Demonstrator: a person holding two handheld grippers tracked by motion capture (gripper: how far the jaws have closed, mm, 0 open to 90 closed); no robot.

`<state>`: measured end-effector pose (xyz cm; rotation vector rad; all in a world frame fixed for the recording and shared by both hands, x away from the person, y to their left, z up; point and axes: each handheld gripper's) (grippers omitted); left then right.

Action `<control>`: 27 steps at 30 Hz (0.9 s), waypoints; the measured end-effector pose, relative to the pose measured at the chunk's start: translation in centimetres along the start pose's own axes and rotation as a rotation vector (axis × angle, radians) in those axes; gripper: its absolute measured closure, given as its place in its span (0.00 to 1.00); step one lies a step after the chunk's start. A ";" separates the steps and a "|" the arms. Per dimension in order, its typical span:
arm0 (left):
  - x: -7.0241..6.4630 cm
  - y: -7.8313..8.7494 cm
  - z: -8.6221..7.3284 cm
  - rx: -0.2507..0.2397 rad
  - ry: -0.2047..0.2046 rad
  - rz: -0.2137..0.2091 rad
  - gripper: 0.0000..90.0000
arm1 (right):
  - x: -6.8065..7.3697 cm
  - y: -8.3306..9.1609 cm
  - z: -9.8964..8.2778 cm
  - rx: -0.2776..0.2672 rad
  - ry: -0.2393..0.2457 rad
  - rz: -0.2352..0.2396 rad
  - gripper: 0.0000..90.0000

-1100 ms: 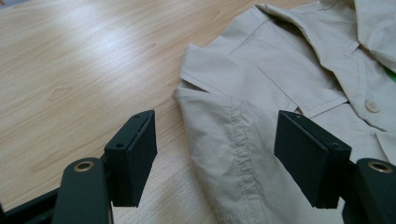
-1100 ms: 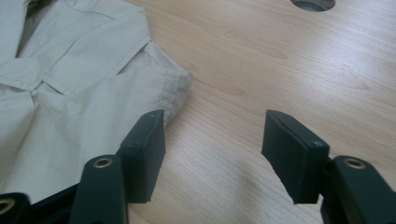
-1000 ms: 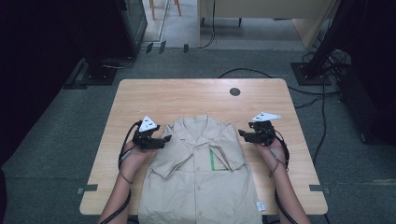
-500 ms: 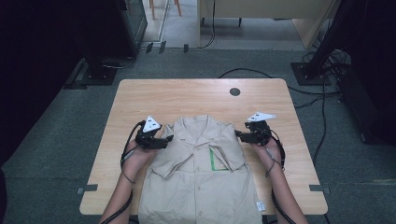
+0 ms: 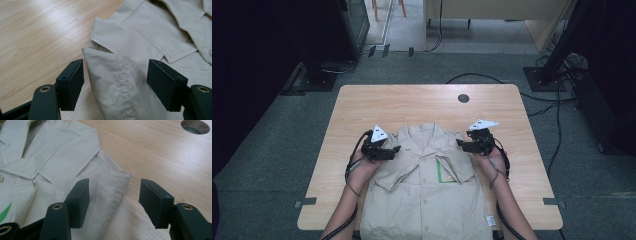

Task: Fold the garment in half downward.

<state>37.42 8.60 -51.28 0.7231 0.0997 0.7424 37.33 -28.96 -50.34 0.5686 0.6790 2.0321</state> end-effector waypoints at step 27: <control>1.9 0.3 -1.9 0.029 0.065 0.034 0.76 | 0.4 -1.6 -0.5 0.069 0.018 -0.055 0.88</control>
Point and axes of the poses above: each handheld gripper's, and its own axes: y roughly backward along the jaws, z roughly out of its top, x roughly to its left, and after that the axes turned 7 degrees about -y, right-handed
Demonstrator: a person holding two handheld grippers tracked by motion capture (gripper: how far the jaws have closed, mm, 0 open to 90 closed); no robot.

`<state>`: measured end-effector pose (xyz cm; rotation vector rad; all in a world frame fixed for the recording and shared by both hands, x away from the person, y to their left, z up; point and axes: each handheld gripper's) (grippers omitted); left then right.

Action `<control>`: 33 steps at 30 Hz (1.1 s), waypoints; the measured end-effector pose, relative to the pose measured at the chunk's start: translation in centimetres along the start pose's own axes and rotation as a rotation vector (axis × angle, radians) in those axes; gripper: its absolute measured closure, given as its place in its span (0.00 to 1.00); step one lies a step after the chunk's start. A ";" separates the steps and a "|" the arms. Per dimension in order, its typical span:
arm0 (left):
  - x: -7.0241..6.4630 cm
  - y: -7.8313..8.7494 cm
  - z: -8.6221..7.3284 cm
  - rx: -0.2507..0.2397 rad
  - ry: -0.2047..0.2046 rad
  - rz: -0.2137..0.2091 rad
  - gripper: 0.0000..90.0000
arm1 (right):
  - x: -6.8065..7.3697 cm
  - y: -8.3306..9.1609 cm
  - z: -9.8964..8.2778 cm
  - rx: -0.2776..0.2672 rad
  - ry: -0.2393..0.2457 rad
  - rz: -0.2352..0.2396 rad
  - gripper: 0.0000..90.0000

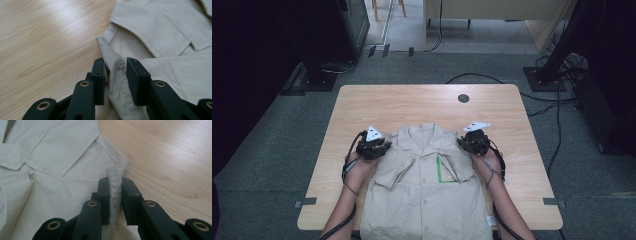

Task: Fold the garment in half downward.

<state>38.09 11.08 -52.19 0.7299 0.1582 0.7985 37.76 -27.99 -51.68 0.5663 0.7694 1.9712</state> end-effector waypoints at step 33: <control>1.9 0.7 -1.2 0.006 0.051 0.061 0.72 | -2.3 0.9 -0.4 -0.002 -0.059 -0.066 0.78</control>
Point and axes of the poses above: each handheld gripper's, and its own axes: y roughly backward along the jaws, z roughly out of its top, x roughly to its left, and after that the axes turned 7 degrees about -y, right-handed
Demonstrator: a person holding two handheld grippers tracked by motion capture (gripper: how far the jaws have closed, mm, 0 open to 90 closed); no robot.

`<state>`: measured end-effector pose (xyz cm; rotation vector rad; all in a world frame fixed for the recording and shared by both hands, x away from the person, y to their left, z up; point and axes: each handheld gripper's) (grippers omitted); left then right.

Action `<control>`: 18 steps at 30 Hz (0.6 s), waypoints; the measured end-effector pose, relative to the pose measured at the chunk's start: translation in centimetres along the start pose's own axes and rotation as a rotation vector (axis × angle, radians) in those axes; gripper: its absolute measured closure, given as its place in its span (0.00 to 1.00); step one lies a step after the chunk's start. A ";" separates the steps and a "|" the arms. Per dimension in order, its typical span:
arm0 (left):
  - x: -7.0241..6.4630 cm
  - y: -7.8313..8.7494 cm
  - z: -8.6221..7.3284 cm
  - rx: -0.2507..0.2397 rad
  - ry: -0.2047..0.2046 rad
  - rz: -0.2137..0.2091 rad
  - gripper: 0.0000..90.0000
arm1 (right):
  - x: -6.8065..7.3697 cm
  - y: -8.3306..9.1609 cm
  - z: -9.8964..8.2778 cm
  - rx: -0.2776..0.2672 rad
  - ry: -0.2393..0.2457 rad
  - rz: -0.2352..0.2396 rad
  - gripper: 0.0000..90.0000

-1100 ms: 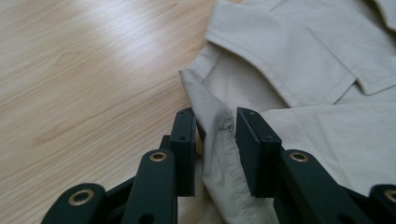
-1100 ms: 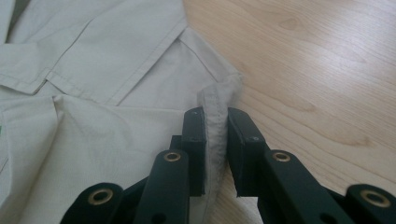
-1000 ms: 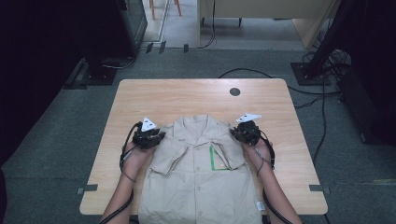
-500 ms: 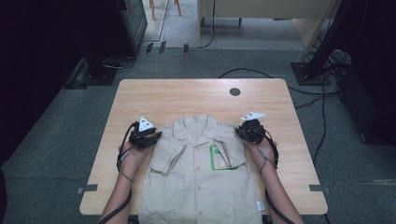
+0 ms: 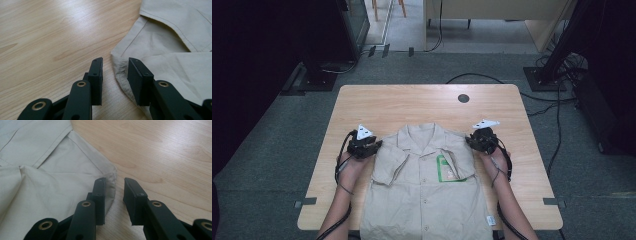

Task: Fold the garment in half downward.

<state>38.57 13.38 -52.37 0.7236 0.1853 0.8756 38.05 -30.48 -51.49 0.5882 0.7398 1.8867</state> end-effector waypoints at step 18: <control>0.2 0.9 0.9 -0.077 0.003 -0.054 0.56 | -1.3 1.5 0.2 -0.051 -0.016 0.052 0.64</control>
Point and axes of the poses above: each handheld gripper's, and its own axes: y roughly backward along the jaws, z roughly out of its top, x roughly to its left, and after that the axes turned 7 degrees about -y, right-handed
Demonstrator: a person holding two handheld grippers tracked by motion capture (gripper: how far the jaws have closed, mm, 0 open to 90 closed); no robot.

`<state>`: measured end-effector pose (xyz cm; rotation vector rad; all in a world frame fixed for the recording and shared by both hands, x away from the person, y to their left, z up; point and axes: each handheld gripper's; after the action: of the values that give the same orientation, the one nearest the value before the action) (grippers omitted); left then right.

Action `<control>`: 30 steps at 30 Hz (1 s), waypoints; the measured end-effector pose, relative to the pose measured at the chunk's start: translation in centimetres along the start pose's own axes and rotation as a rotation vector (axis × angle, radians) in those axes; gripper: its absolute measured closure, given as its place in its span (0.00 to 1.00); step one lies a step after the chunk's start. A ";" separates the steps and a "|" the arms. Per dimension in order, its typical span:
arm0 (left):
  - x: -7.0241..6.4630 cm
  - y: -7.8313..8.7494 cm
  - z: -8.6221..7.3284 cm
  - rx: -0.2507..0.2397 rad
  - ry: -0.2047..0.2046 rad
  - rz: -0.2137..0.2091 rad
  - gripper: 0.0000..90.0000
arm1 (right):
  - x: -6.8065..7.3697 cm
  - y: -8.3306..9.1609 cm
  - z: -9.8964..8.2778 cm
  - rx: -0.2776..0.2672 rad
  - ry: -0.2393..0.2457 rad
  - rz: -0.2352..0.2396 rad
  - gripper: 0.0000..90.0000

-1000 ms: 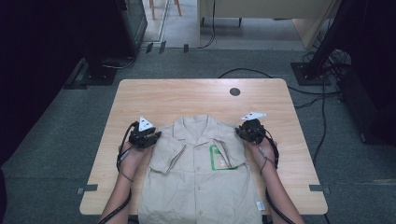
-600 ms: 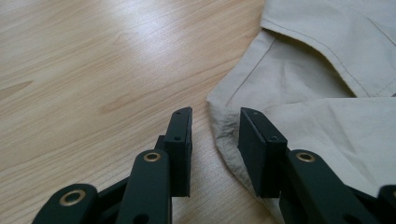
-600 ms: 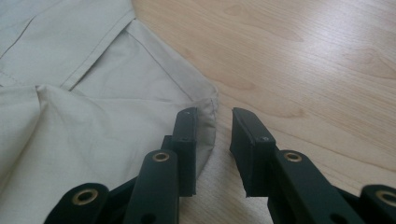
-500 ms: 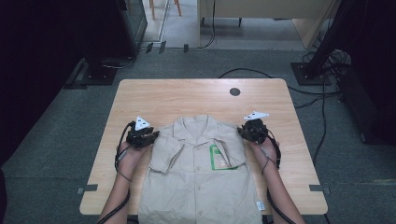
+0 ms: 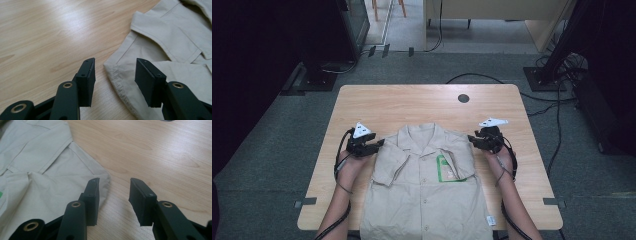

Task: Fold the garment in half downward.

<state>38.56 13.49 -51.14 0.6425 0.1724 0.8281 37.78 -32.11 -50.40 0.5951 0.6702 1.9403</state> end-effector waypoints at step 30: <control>0.0 -1.3 1.6 -0.009 0.004 -0.103 0.50 | 0.9 -1.1 1.3 0.009 0.067 0.088 0.55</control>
<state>39.94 12.09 -50.67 0.6188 0.2032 0.7308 38.97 -30.62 -50.08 0.5756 0.7049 2.0472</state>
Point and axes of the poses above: each handheld gripper's, and its own axes: y roughly backward along the jaws, z roughly out of its top, x roughly to its left, and after that the axes turned 7 degrees about -y, right-handed
